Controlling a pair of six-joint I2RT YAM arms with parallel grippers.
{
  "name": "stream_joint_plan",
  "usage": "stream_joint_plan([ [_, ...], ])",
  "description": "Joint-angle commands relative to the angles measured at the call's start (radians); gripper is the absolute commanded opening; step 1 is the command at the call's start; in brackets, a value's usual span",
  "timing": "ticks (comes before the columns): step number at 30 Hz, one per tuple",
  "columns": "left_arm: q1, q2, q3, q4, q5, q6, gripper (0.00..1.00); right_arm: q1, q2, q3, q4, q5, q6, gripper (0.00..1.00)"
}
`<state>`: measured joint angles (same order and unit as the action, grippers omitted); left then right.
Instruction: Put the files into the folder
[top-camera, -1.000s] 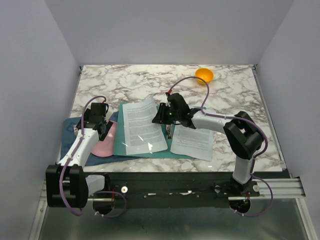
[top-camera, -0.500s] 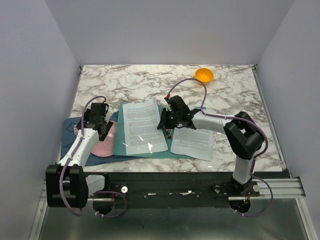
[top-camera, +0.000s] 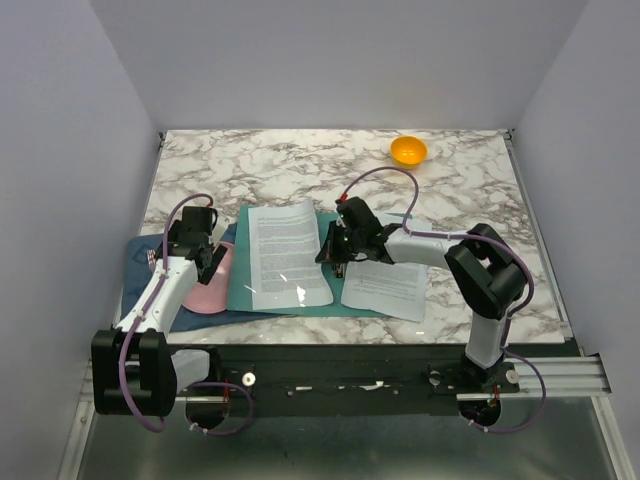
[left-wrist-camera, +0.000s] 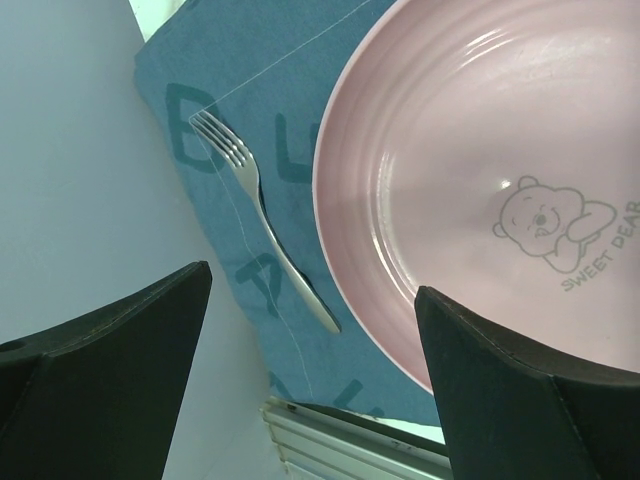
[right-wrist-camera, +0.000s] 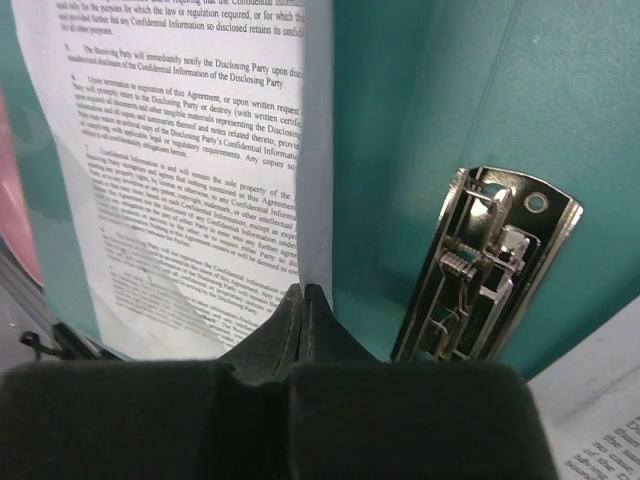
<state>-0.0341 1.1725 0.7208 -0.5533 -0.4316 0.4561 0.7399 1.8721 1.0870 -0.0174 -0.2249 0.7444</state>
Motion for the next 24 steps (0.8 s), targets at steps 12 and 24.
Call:
stream_joint_plan([
  [12, 0.005, -0.033, 0.009, -0.034, 0.033, -0.016, 0.99, 0.007, 0.045, 0.068, 0.122, 0.032, 0.165, 0.01],
  [24, 0.005, -0.042, 0.016, -0.05, 0.04, -0.022, 0.99, 0.006, 0.11, 0.086, 0.126, 0.075, 0.23, 0.01],
])
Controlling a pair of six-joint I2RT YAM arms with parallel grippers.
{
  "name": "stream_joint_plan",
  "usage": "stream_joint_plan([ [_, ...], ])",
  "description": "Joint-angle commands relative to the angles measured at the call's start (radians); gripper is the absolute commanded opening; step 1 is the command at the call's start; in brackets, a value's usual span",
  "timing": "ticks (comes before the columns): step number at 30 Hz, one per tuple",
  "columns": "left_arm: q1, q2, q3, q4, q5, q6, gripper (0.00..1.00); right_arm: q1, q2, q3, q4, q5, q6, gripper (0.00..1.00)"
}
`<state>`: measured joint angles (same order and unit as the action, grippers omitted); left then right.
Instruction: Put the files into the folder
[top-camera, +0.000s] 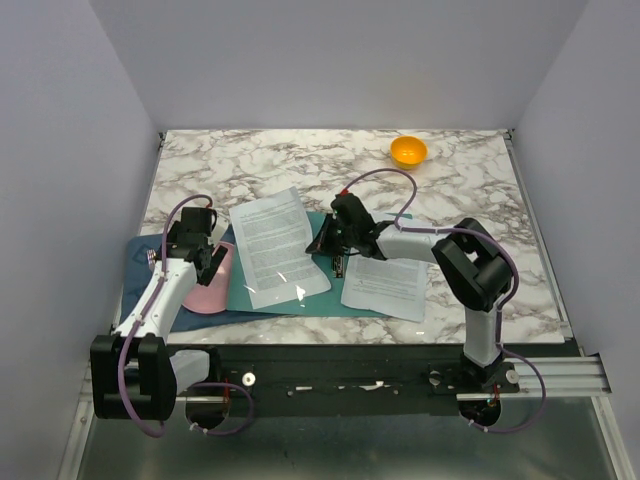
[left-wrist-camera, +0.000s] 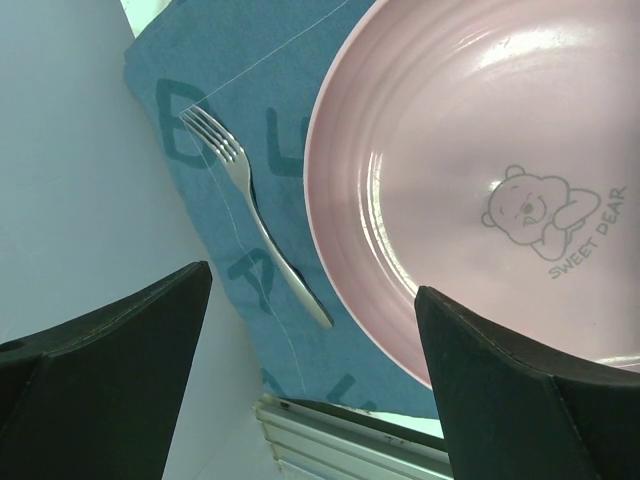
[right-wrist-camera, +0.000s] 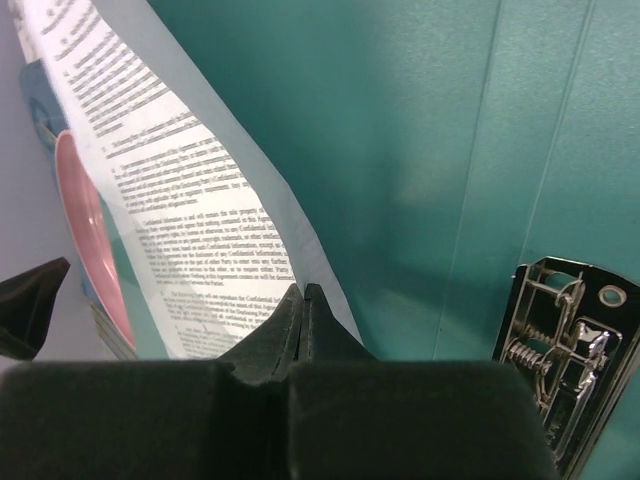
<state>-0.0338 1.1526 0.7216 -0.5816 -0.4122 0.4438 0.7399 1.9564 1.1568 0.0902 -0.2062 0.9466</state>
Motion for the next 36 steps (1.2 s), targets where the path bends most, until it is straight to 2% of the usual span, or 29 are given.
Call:
stream_joint_plan([
  [1, 0.003, -0.022, 0.015, -0.021, 0.023, -0.008, 0.99, 0.003, 0.022, 0.015, 0.019, 0.062, 0.027, 0.01],
  [21, 0.005, -0.036, 0.006, -0.024, 0.033, -0.017, 0.99, -0.033, -0.043, -0.037, -0.04, 0.117, 0.075, 0.0],
  [27, 0.005, -0.039, 0.001, -0.026, 0.035, -0.02, 0.99, -0.039, -0.048, -0.035, -0.044, 0.084, 0.09, 0.0],
  [36, 0.005, -0.041, -0.002, -0.027, 0.039, -0.027, 0.99, 0.022, -0.108, -0.1, -0.023, 0.106, 0.199, 0.0],
])
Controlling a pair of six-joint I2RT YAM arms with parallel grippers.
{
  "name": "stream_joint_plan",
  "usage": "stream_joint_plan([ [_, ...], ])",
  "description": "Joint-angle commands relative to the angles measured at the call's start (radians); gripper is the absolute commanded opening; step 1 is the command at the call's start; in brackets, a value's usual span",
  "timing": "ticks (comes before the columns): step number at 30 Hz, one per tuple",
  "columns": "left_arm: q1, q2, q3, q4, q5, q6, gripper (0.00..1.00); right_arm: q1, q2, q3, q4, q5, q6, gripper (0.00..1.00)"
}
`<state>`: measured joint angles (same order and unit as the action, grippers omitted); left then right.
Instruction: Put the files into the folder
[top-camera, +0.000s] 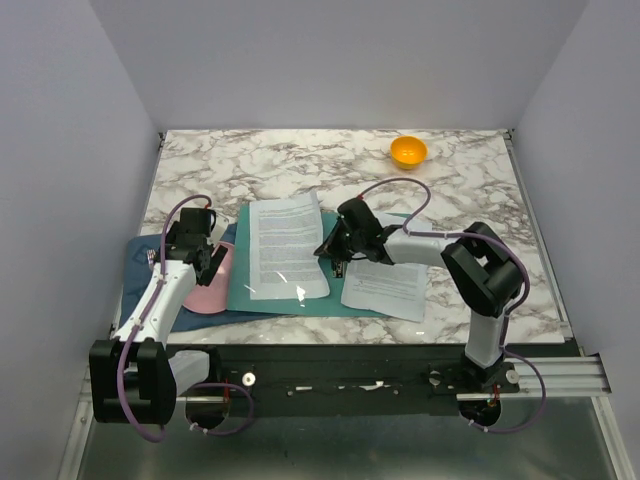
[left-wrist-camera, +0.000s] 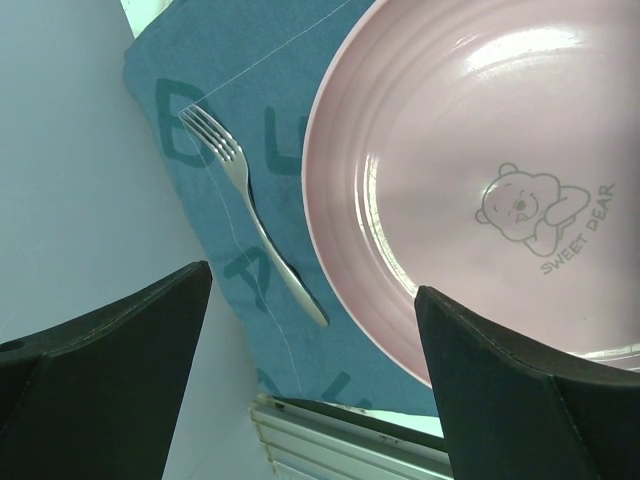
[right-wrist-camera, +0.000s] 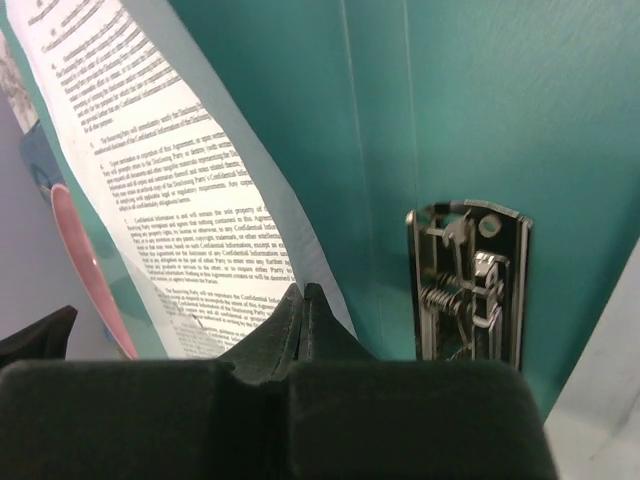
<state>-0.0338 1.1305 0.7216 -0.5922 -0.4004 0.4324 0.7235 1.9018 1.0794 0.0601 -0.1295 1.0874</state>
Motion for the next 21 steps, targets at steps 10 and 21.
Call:
stream_joint_plan([
  [10, 0.003, -0.043, 0.001, -0.035, 0.023, -0.014, 0.99, 0.088, -0.033, -0.032, 0.018, 0.09, 0.15, 0.0],
  [21, 0.005, -0.061, -0.002, -0.046, 0.023, -0.012, 0.99, 0.09, -0.003, -0.045, 0.055, 0.091, 0.184, 0.0],
])
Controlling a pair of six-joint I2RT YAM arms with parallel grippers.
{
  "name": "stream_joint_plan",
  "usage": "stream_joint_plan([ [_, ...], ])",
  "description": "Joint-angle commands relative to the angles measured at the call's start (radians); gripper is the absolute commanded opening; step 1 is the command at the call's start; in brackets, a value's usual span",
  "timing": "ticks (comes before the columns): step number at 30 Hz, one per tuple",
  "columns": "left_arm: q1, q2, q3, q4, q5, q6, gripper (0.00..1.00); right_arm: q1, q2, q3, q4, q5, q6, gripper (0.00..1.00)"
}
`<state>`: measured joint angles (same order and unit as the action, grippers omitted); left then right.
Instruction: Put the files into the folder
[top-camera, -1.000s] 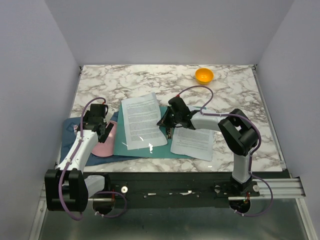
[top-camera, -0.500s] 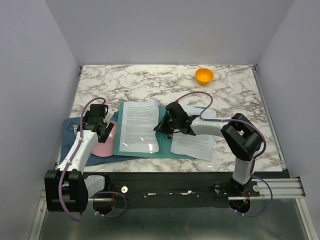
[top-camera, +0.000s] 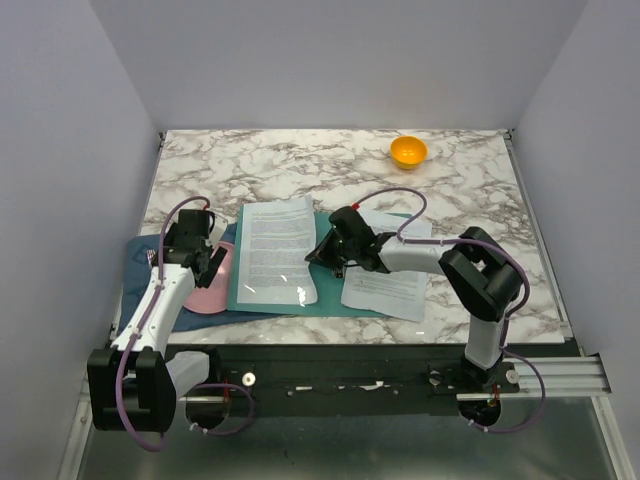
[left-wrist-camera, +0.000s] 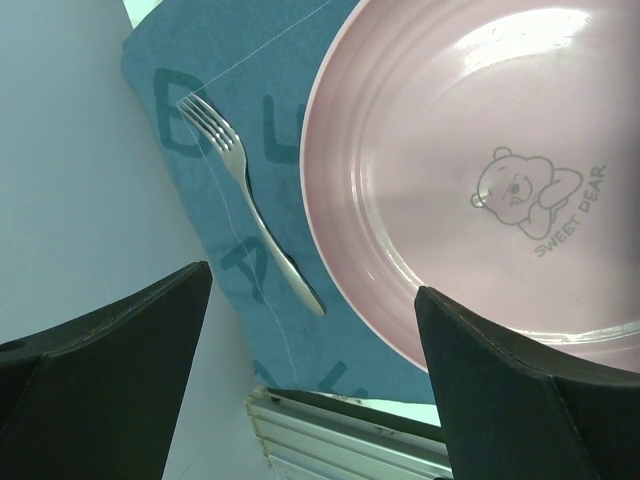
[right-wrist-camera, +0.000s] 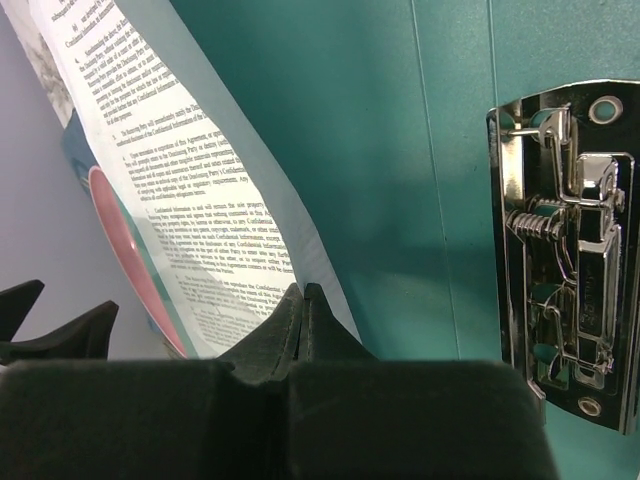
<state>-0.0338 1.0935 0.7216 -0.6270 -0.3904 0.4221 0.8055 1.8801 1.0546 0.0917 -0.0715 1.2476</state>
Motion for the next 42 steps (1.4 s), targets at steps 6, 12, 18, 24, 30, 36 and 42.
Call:
stream_joint_plan([
  [6, 0.003, -0.021, 0.007, -0.017, 0.019, -0.008, 0.99, 0.018, 0.005, -0.059, 0.026, 0.035, 0.033, 0.01],
  [12, 0.003, -0.03, 0.009, -0.028, 0.021, -0.009, 0.99, 0.038, 0.039, -0.021, 0.034, 0.019, 0.039, 0.01],
  [18, 0.003, -0.044, 0.002, -0.033, 0.018, -0.005, 0.99, 0.04, 0.063, 0.022, 0.033, -0.001, 0.019, 0.01],
  [24, 0.003, -0.037, 0.009, -0.034, 0.022, -0.008, 0.99, 0.043, 0.068, 0.031, 0.008, -0.011, -0.037, 0.01],
  [30, 0.003, -0.03, 0.028, -0.036, 0.019, -0.006, 0.99, 0.043, 0.034, 0.015, -0.064, -0.005, -0.083, 0.31],
  [36, 0.003, -0.038, 0.076, -0.056, -0.005, -0.002, 0.99, 0.04, -0.022, 0.034, -0.191, -0.005, -0.154, 0.54],
  [42, 0.014, -0.084, 0.091, -0.014, -0.059, 0.01, 0.99, 0.02, -0.157, 0.002, -0.262, -0.001, -0.234, 0.52],
])
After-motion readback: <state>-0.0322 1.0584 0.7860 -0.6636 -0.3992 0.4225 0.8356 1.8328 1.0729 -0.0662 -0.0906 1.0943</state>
